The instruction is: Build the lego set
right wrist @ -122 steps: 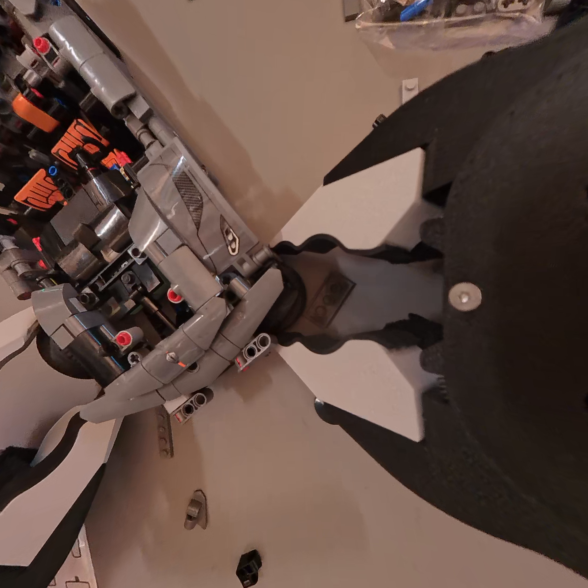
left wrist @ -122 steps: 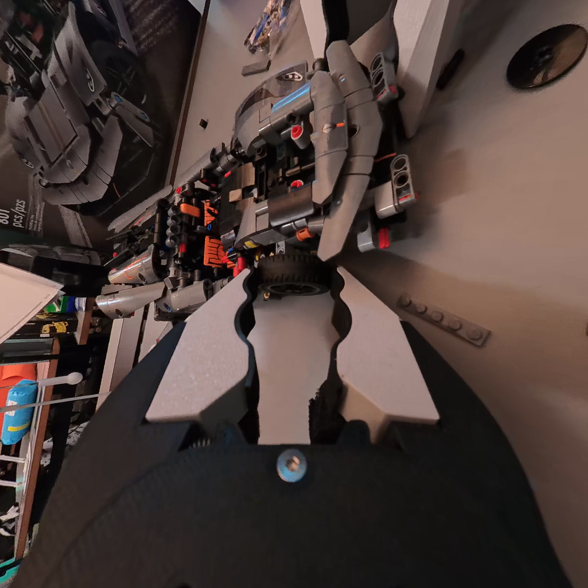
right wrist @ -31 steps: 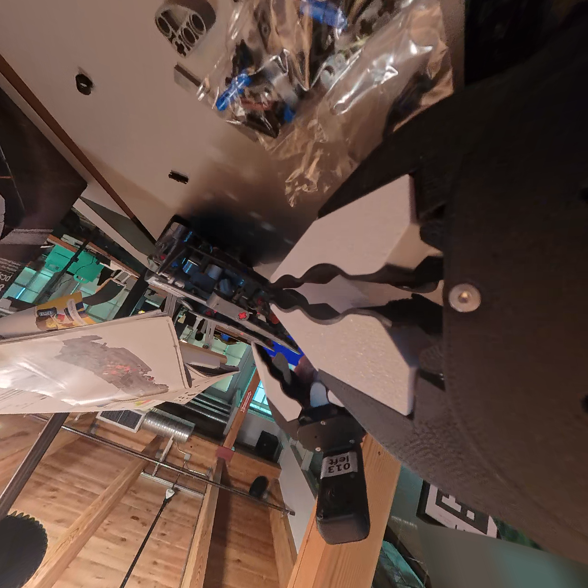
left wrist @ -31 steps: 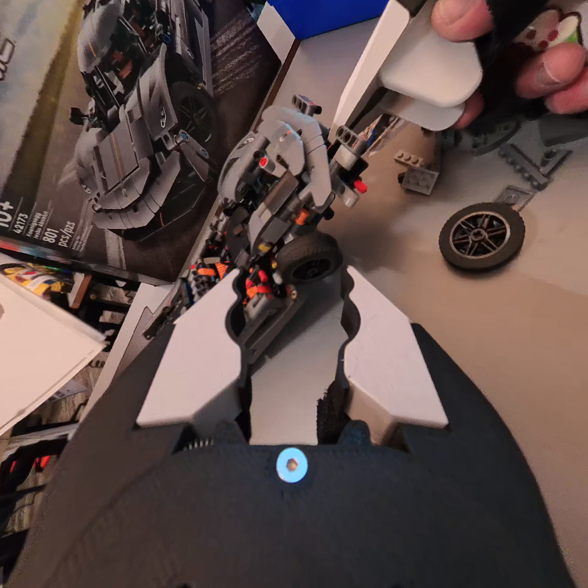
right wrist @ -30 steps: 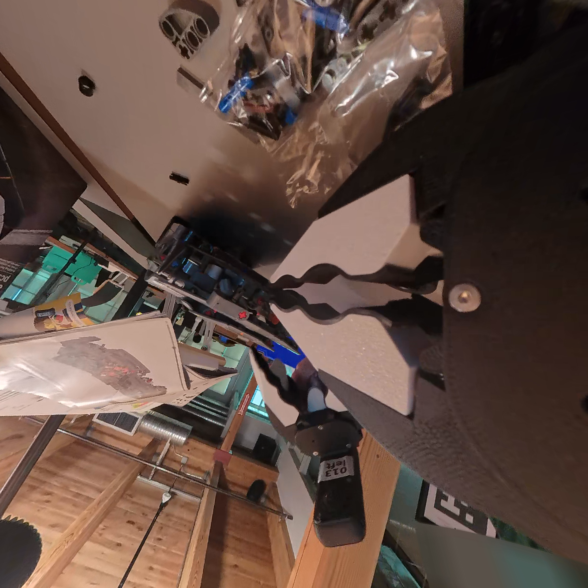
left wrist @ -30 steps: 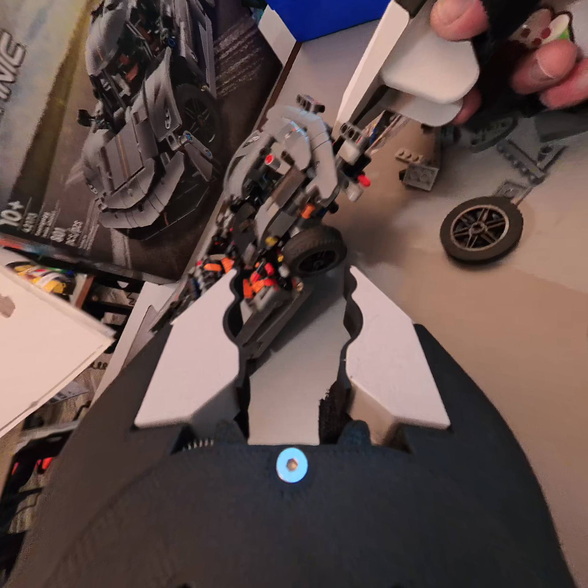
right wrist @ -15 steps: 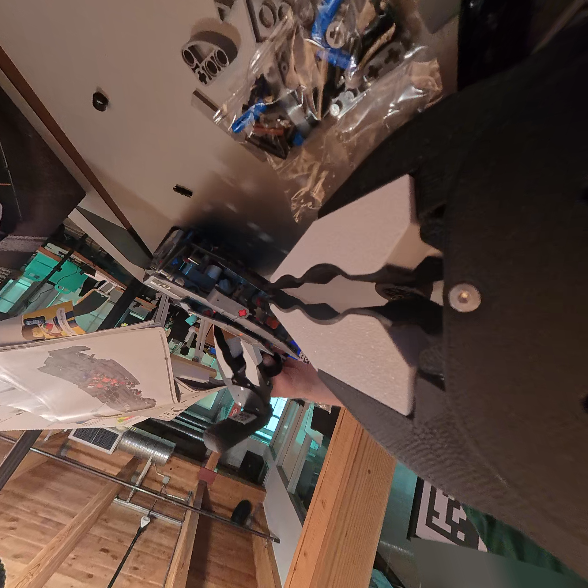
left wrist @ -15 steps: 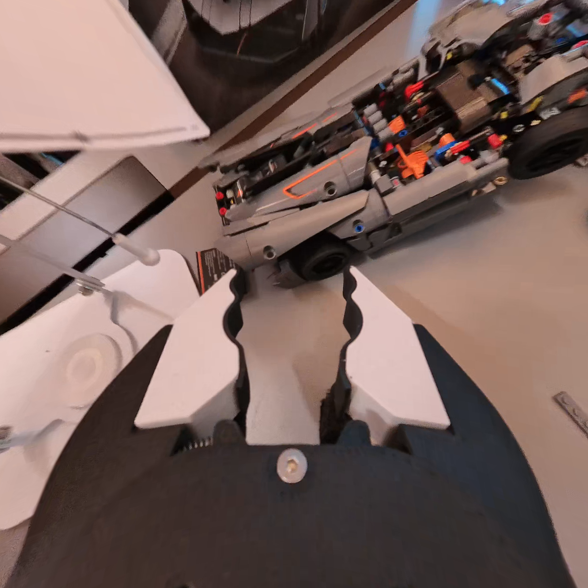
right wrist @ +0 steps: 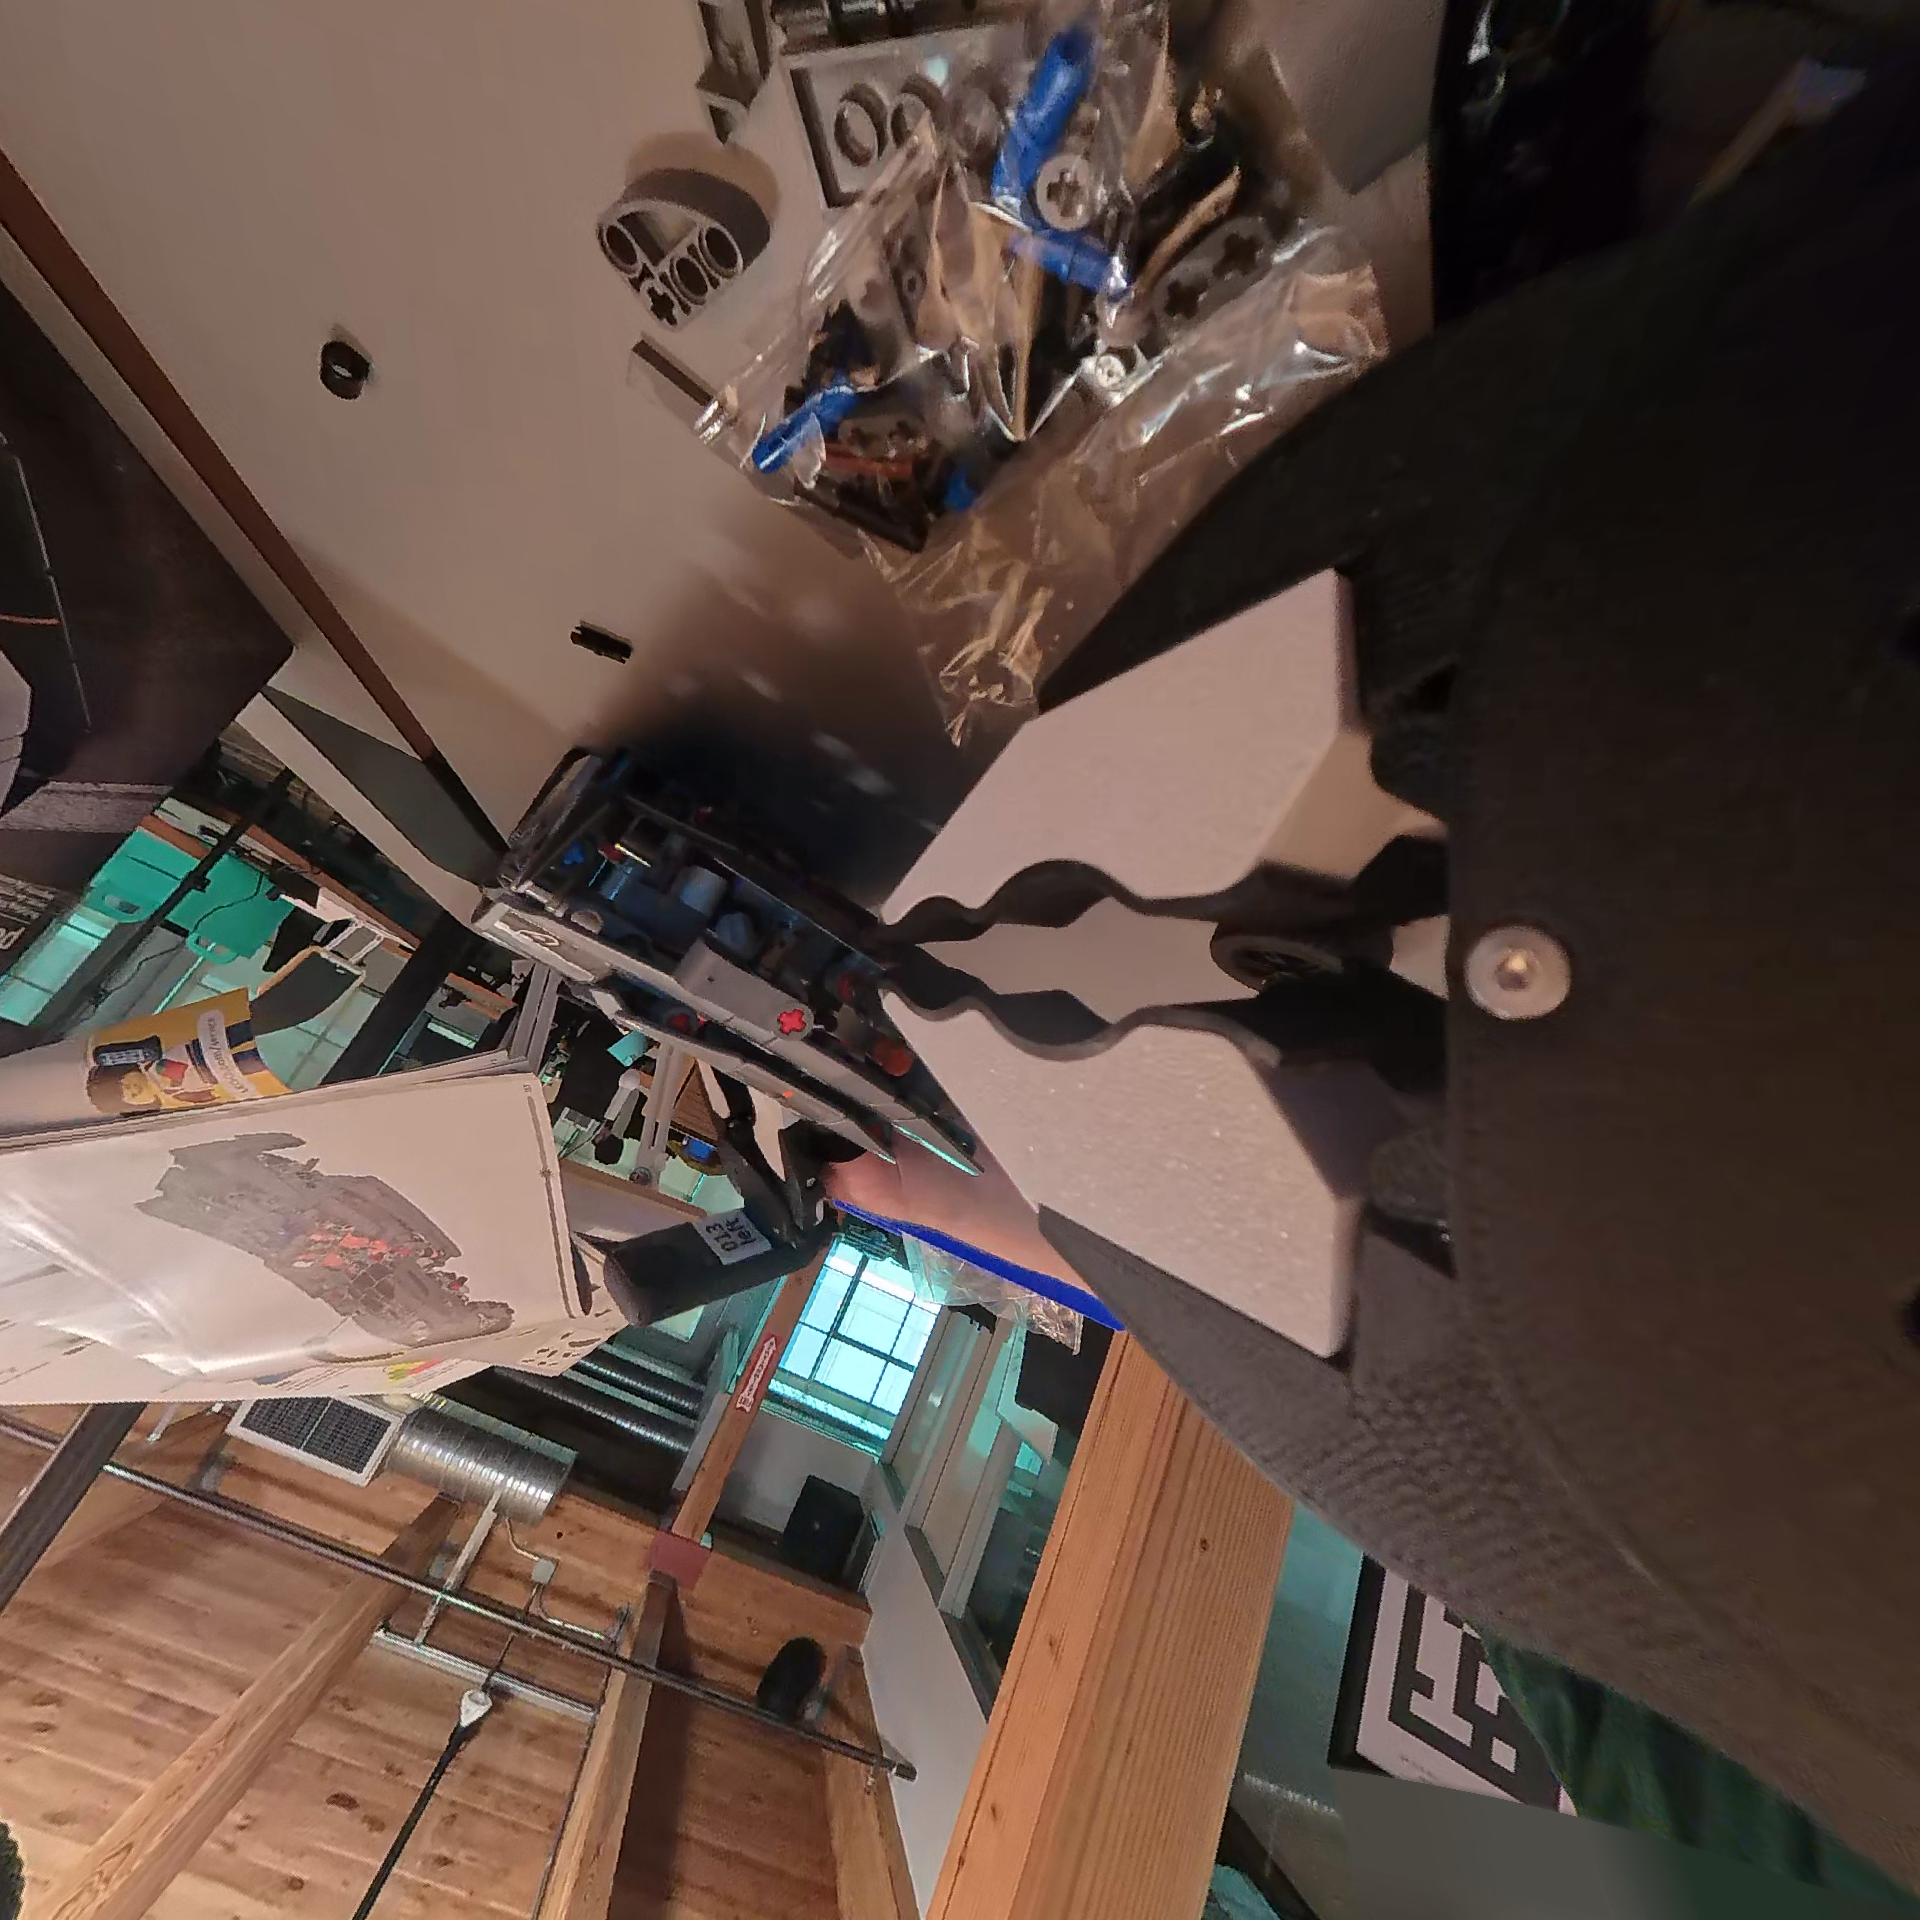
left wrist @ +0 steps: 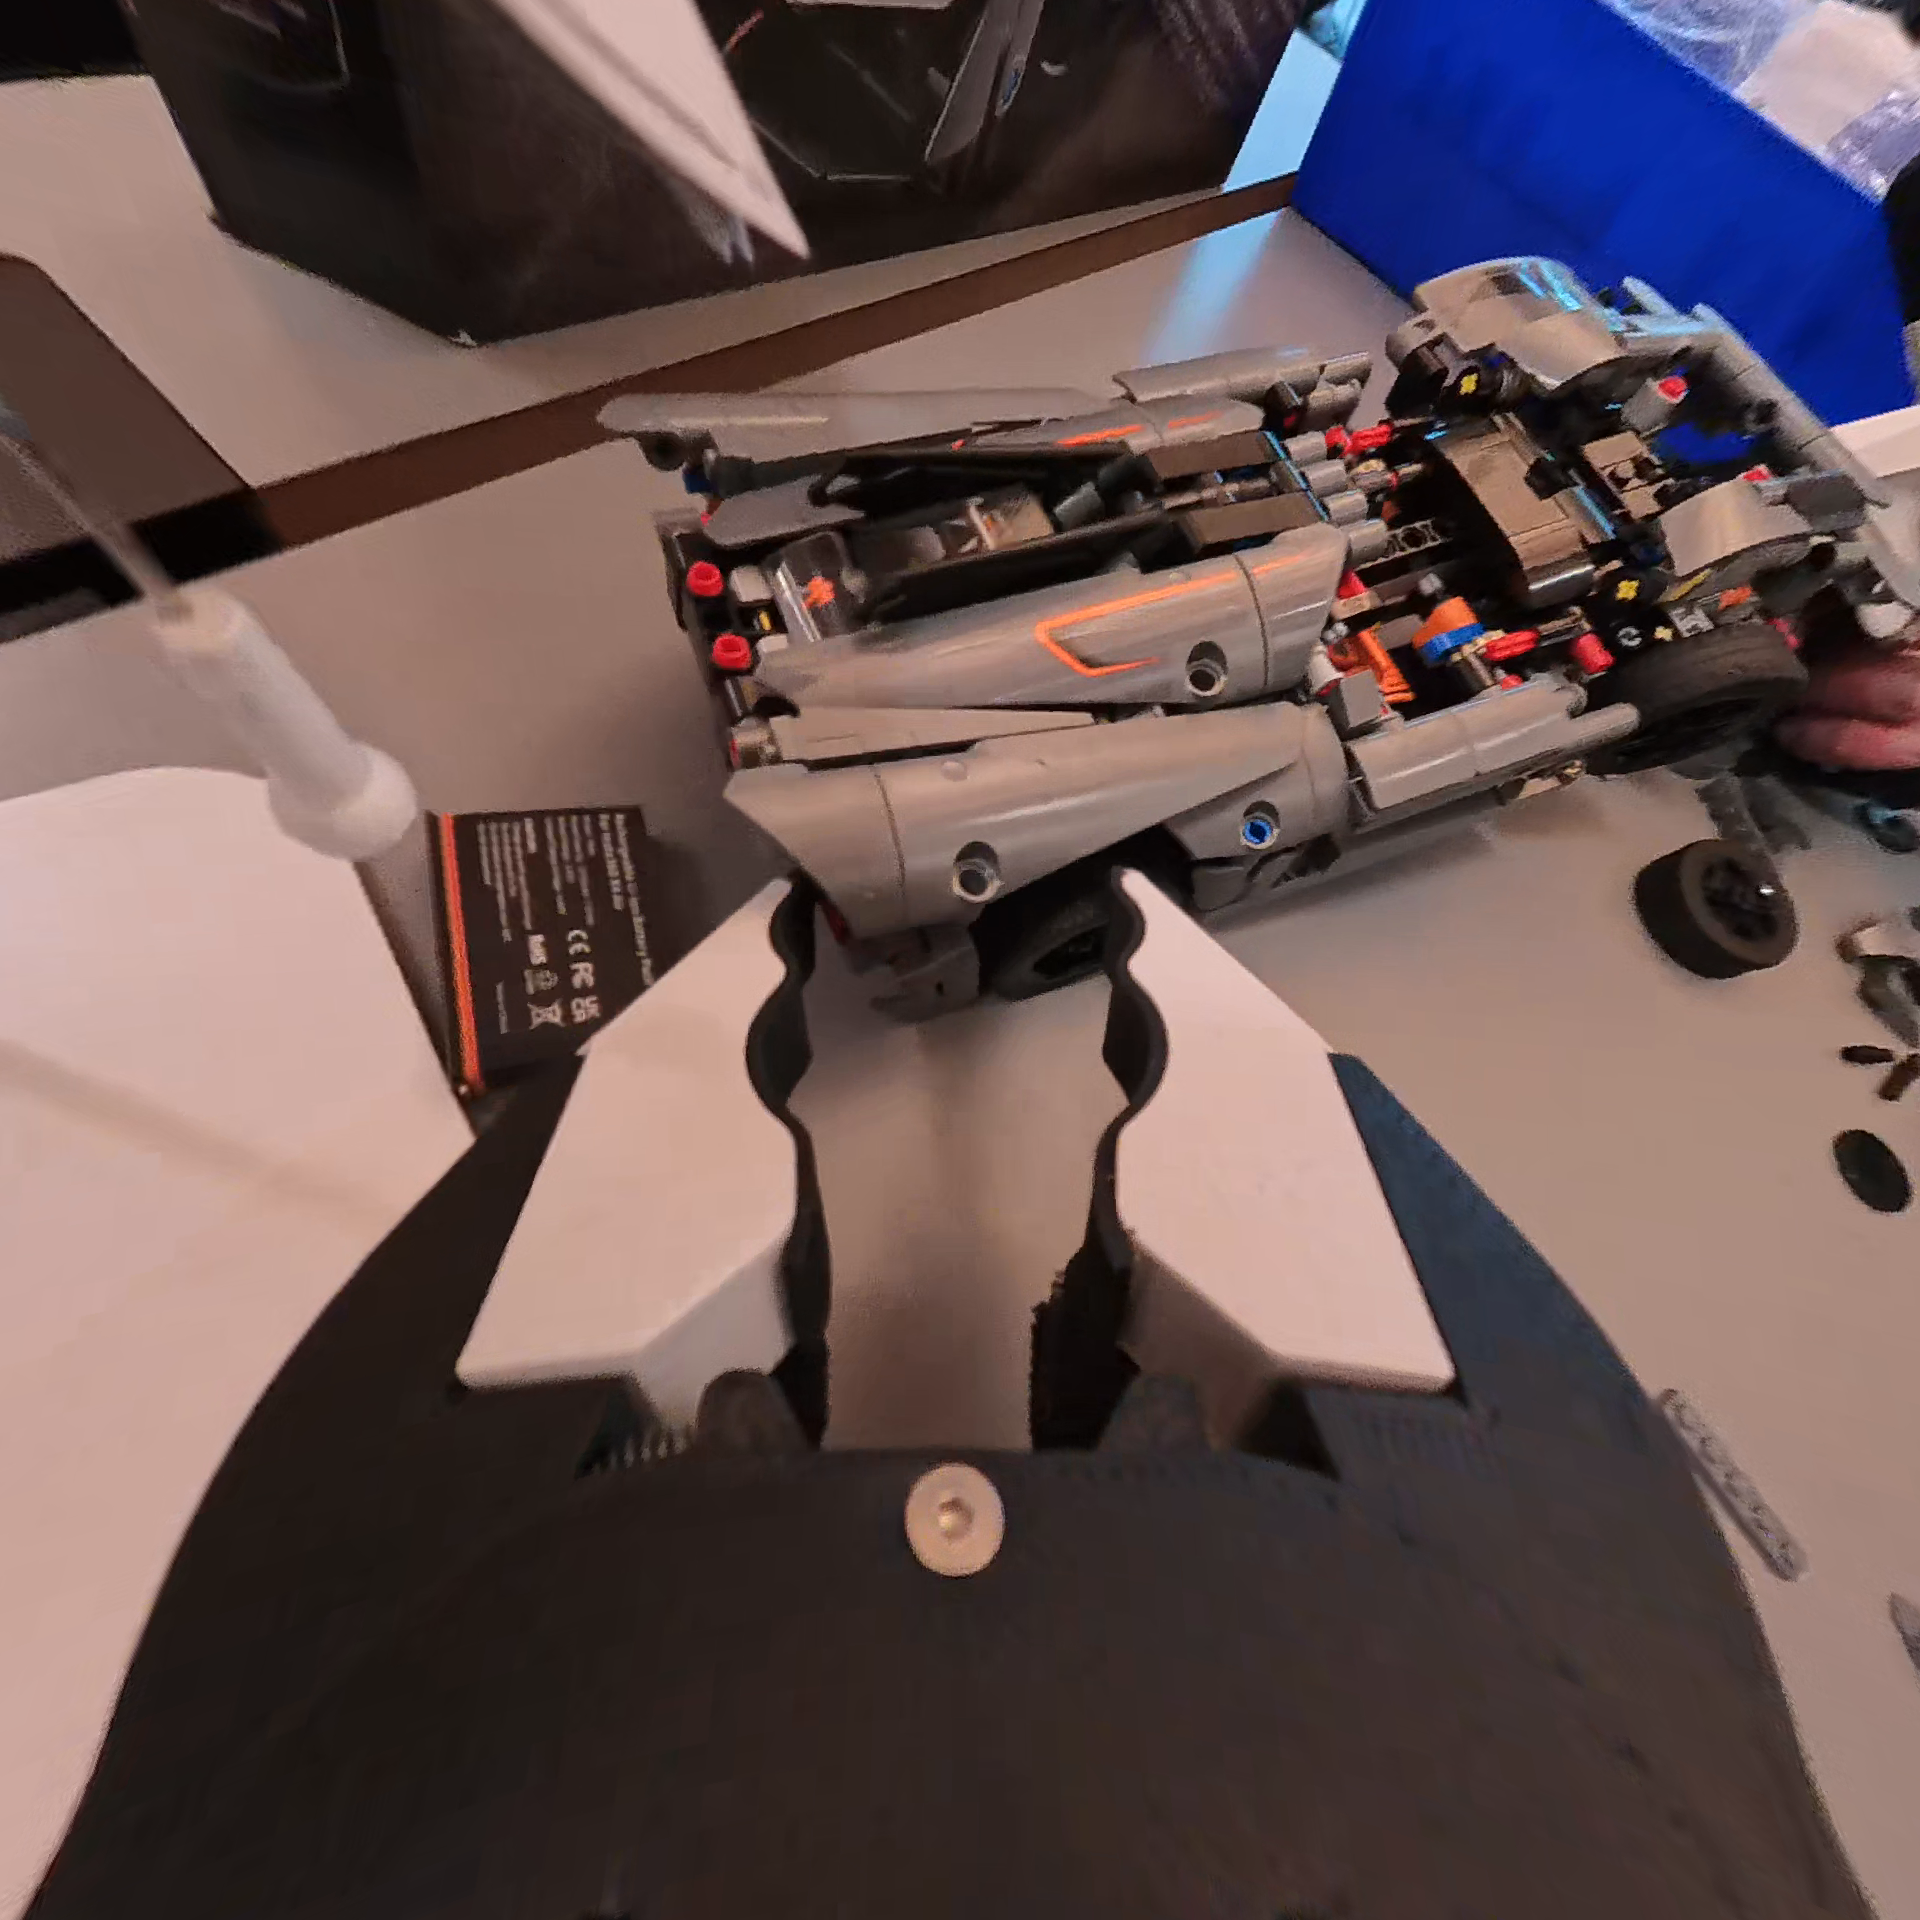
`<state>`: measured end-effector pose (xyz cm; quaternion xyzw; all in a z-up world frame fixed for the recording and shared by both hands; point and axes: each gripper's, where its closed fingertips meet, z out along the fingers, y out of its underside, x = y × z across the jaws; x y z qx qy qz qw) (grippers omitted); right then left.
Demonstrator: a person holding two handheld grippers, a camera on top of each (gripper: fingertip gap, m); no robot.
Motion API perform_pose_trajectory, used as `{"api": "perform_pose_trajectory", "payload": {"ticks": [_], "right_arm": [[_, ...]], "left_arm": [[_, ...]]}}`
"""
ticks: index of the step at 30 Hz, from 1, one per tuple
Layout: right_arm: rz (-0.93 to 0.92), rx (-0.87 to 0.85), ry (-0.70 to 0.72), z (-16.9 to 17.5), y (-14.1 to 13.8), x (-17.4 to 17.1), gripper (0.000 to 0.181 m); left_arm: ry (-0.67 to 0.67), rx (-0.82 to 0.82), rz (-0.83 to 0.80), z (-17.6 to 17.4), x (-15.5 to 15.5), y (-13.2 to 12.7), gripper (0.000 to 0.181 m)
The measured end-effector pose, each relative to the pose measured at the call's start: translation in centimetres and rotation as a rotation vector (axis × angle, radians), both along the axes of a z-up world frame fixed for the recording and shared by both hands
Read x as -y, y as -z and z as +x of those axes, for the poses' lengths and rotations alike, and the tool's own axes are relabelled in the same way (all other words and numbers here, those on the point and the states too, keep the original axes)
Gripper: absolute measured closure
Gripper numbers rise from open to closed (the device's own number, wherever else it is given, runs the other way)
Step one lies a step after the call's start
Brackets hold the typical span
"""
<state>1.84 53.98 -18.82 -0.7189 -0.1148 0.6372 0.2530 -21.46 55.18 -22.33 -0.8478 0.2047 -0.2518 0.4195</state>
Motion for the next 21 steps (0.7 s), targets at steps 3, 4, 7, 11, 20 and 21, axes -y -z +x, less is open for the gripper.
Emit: {"api": "perform_pose_trajectory", "payload": {"ticks": [3,4,7,11,20,21], "right_arm": [[0.001,0.005,-0.002,0.0,0.0,0.0,0.179],[0.001,0.007,-0.003,0.0,0.1,0.1,0.178],[0.003,0.012,-0.005,0.0,0.1,0.1,0.179],[0.008,0.017,-0.005,0.1,0.1,0.2,0.178],[0.014,0.017,-0.006,0.2,0.0,0.4,0.178],[0.013,0.016,-0.006,0.2,0.0,0.4,0.178]], "left_arm": [[0.003,0.079,-0.036,0.1,0.1,0.2,0.13],[0.0,0.089,-0.037,0.1,0.1,0.3,0.131],[-0.014,0.055,-0.04,-0.6,0.4,0.3,0.138],[-0.041,-0.034,-0.028,-1.8,0.8,0.3,0.135],[-0.072,-0.029,-0.078,-1.2,0.1,2.0,0.147],[-0.087,-0.036,-0.068,-1.3,-0.1,1.9,0.147]]}}
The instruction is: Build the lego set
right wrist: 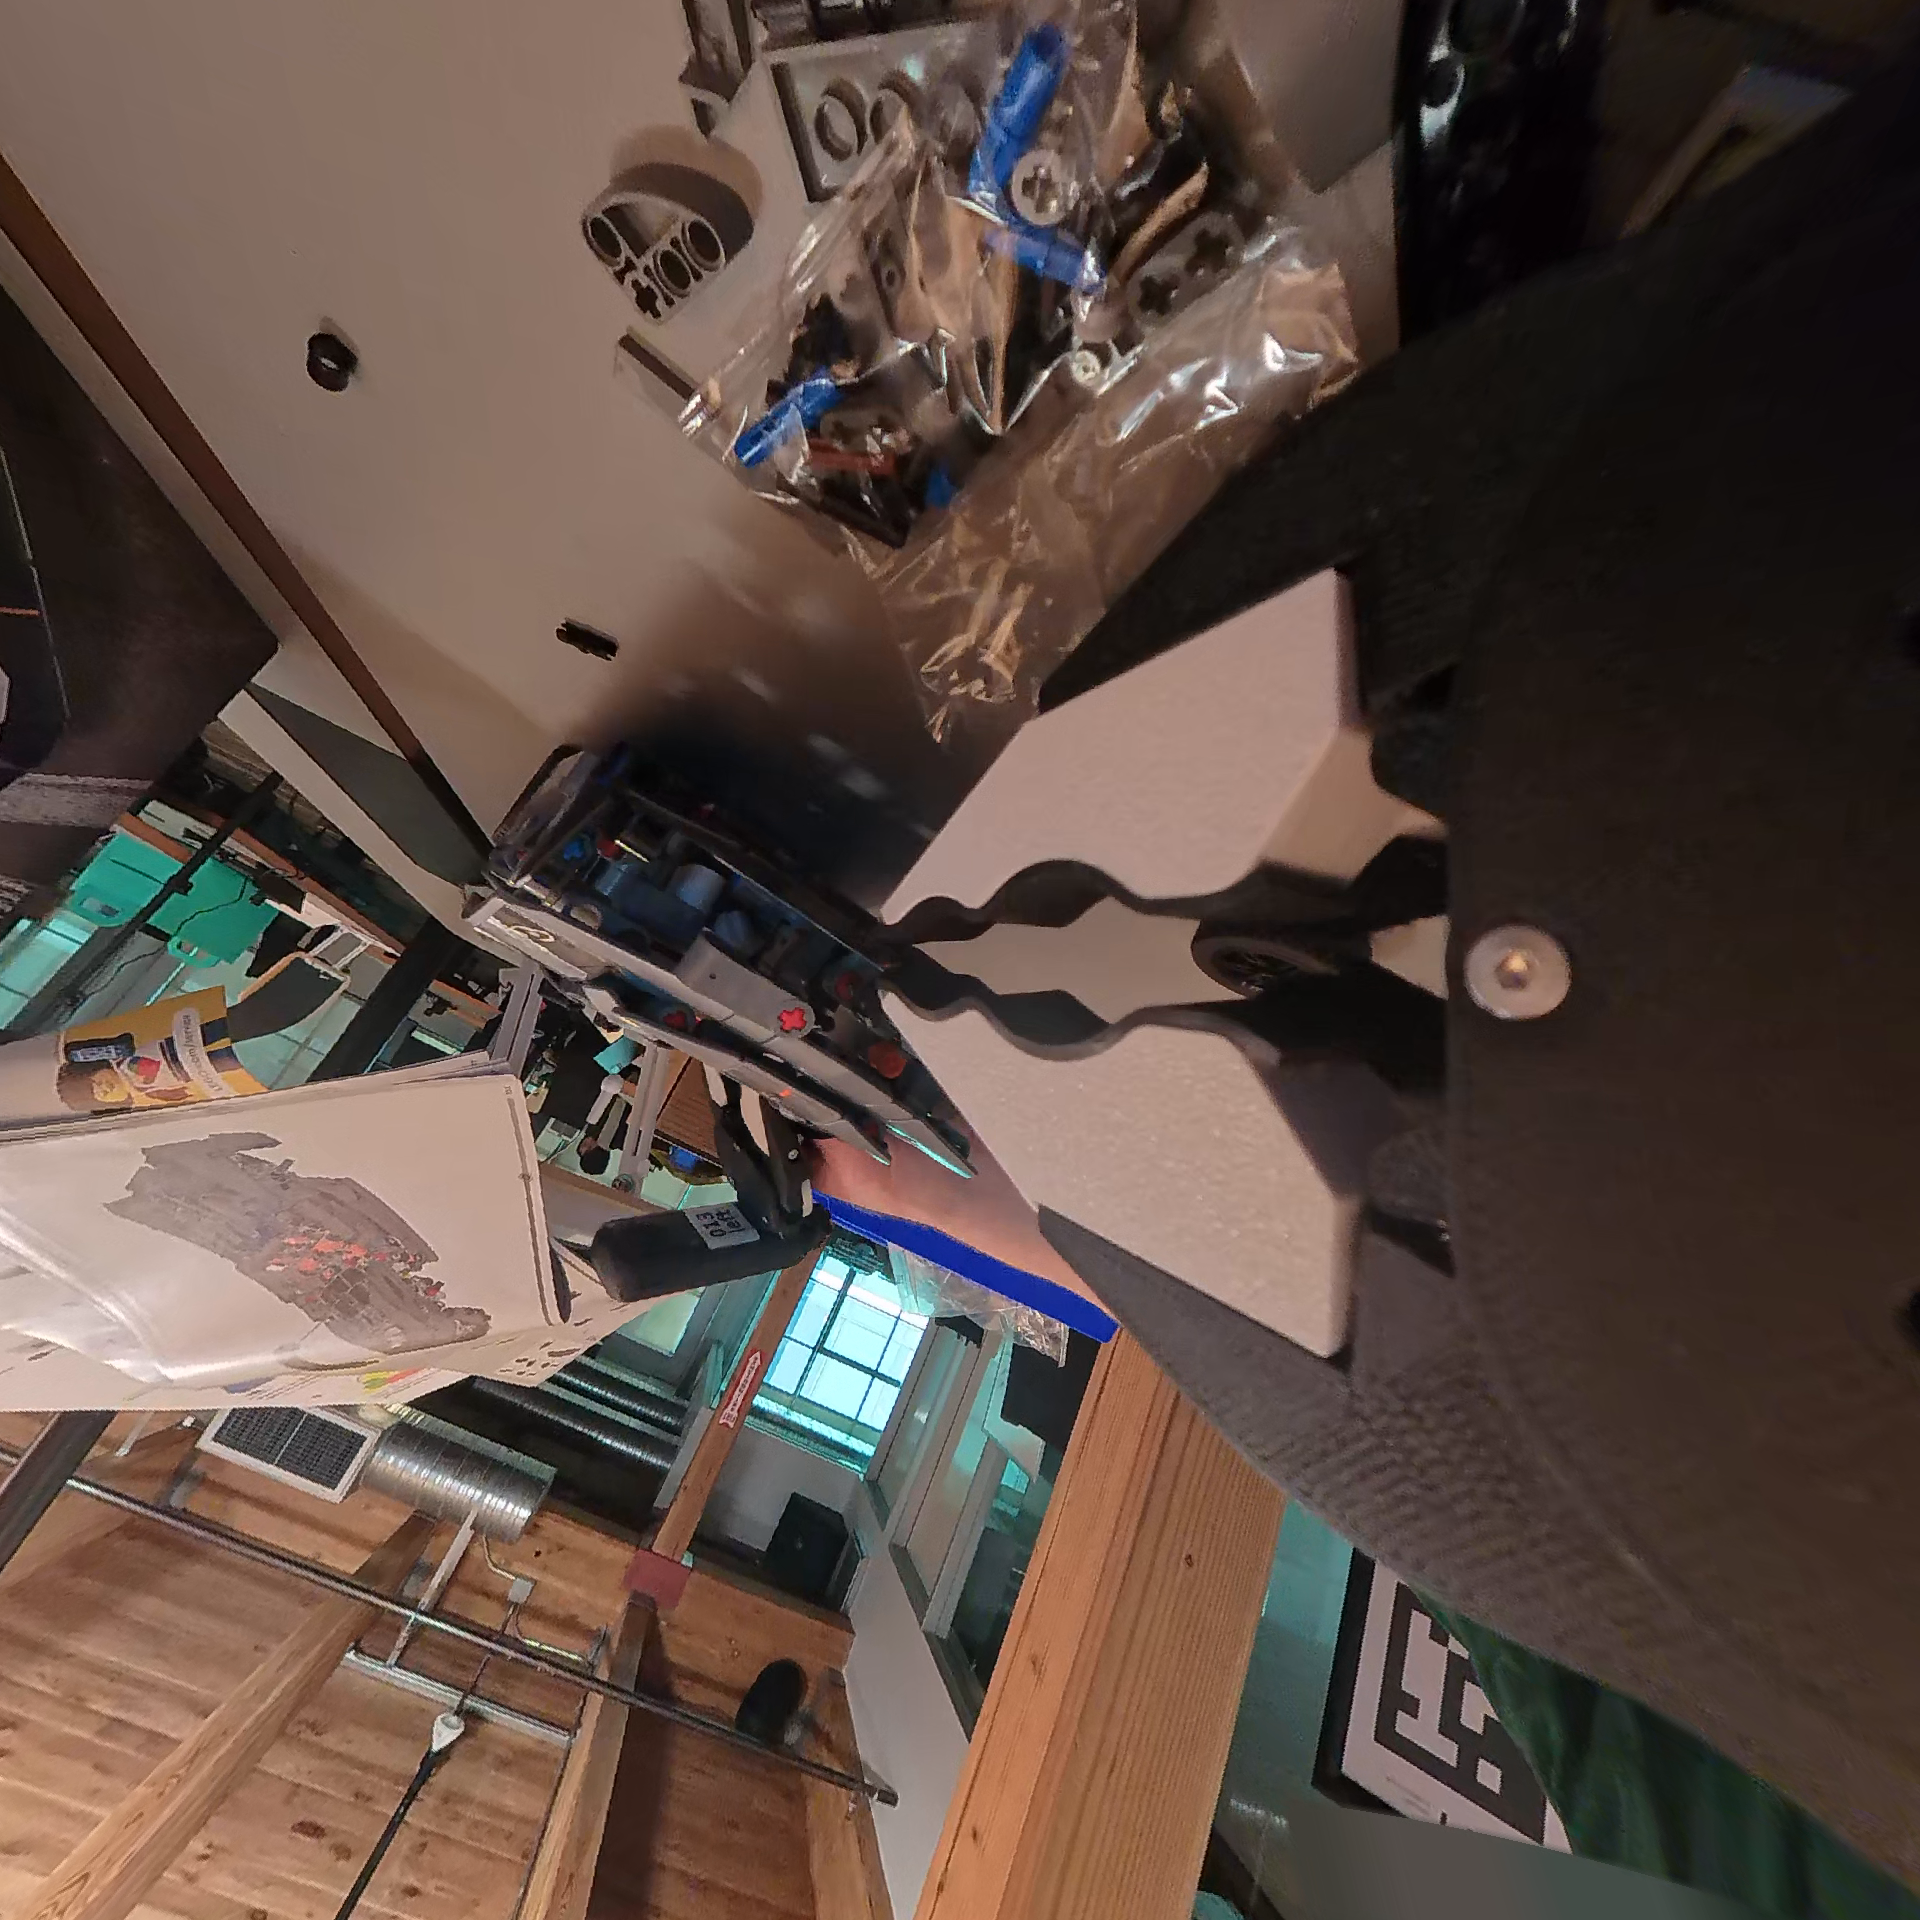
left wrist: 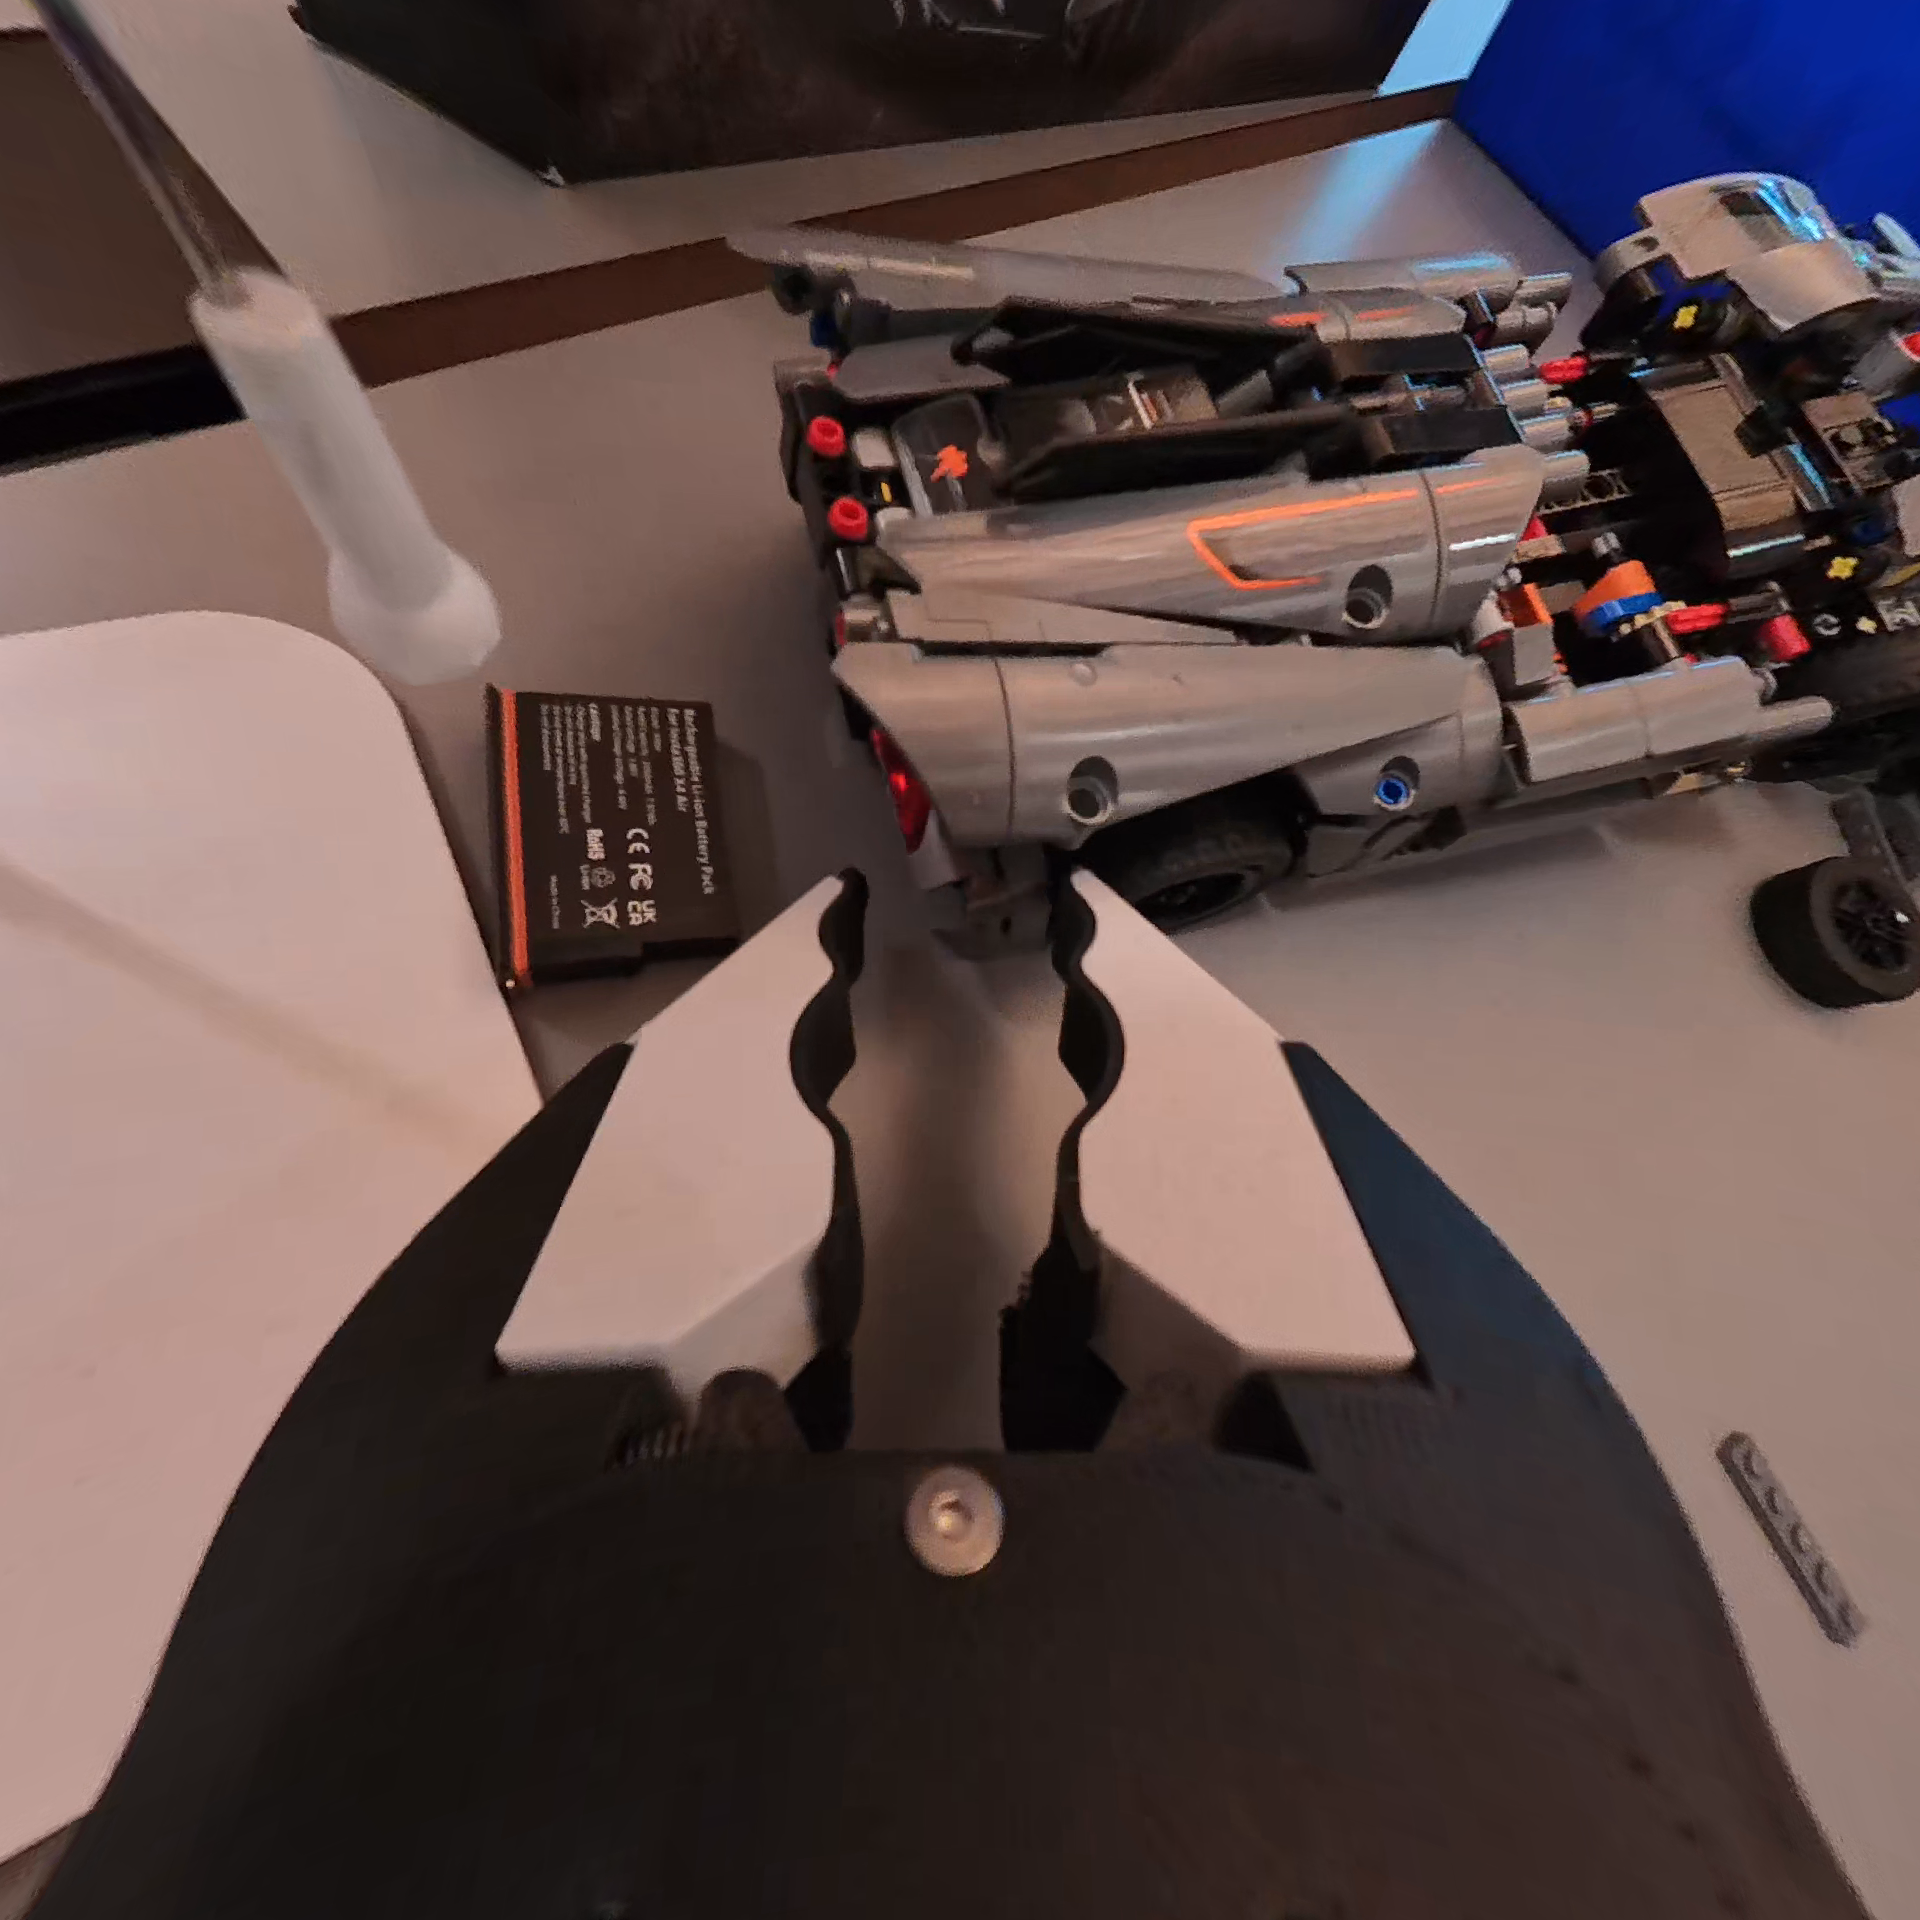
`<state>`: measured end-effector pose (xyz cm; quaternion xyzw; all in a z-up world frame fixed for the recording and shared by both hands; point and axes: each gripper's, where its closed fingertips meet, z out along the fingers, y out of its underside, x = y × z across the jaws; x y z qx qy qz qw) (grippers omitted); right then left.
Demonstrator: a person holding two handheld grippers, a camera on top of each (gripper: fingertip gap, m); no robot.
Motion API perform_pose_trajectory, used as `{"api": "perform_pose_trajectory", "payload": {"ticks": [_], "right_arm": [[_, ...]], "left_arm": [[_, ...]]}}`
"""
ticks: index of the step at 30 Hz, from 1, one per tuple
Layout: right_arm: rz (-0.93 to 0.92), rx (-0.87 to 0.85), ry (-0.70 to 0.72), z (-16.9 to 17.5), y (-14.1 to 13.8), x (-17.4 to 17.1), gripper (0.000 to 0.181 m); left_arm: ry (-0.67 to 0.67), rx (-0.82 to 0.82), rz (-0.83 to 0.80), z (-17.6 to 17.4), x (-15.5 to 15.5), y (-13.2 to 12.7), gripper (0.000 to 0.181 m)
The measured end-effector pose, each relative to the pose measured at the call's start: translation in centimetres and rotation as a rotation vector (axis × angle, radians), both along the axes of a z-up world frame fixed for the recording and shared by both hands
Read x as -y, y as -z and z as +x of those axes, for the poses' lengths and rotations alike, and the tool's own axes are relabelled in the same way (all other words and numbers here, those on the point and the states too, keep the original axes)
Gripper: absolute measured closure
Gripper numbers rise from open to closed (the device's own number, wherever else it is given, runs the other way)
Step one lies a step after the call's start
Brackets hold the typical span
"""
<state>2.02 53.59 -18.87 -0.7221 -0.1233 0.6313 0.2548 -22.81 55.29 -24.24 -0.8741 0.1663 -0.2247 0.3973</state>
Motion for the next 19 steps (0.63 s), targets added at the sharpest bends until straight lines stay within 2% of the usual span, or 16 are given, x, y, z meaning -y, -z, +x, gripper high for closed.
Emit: {"api": "perform_pose_trajectory", "payload": {"ticks": [3,5,19], "right_arm": [[0.0,-0.001,-0.001,-0.02,0.0,-0.03,0.178],[0.001,-0.001,-0.002,-0.04,0.0,-0.02,0.178],[0.004,-0.005,-0.011,-0.09,-0.18,0.1,0.178]], "left_arm": [[-0.007,-0.027,-0.023,0.13,-0.08,0.51,0.149],[0.007,-0.031,-0.028,0.5,-0.07,0.63,0.157],[-0.011,-0.071,0.001,0.42,0.17,0.29,0.158]]}}
